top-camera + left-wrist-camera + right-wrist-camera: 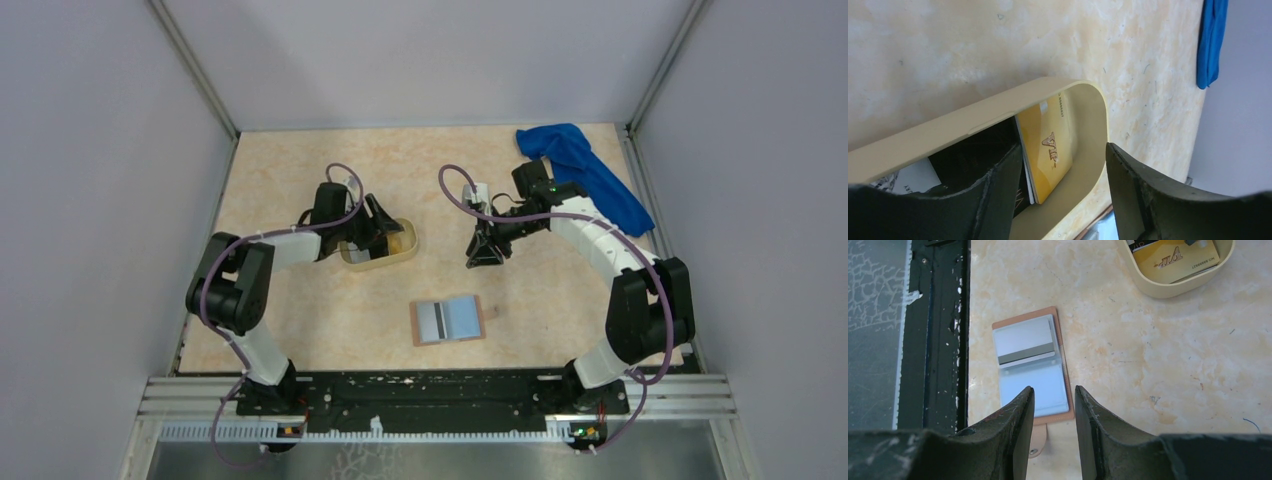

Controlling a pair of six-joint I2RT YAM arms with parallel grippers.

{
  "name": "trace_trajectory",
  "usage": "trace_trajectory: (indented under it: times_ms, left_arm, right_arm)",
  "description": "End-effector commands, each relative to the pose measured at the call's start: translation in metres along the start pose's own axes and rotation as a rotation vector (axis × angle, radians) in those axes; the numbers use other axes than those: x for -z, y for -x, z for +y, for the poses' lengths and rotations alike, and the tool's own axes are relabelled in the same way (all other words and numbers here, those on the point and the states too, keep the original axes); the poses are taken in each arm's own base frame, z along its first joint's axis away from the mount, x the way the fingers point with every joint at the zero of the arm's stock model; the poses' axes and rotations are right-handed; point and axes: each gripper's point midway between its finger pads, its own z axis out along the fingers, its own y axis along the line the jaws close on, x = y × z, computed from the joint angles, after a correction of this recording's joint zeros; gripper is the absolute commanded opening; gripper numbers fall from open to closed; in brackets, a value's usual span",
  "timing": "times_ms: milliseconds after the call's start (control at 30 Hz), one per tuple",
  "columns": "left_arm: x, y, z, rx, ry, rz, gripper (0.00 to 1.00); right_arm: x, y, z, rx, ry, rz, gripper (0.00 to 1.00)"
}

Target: Put the credit cards into the card holder

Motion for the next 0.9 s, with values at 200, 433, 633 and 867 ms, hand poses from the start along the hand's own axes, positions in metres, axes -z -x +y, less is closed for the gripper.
trace_trajectory:
  times_ms: [200, 433, 633, 867]
  left_arm:
    - [0.008, 0.0, -0.028, 0.037, -0.143, -0.03, 0.6]
    - [0.01, -0.007, -0.035, 0.049, -0.202, -0.009, 0.55]
    - [0.003, -0.012, -0.029, 0.059, -0.202, 0.008, 0.51]
    - [-0.015, -0.021, -0.004, 0.027, -0.083, 0.061, 0.55]
  right_arm:
    - [0.004, 0.015, 0.005, 0.065, 0.009, -0.043, 0.36]
    - [0.005, 0.016, 0.006, 0.067, 0.009, -0.044, 0.36]
    - [0.005, 0.016, 0.006, 0.07, 0.007, -0.044, 0.36]
    - [0.005, 0.017, 0.007, 0.074, 0.009, -0.045, 0.36]
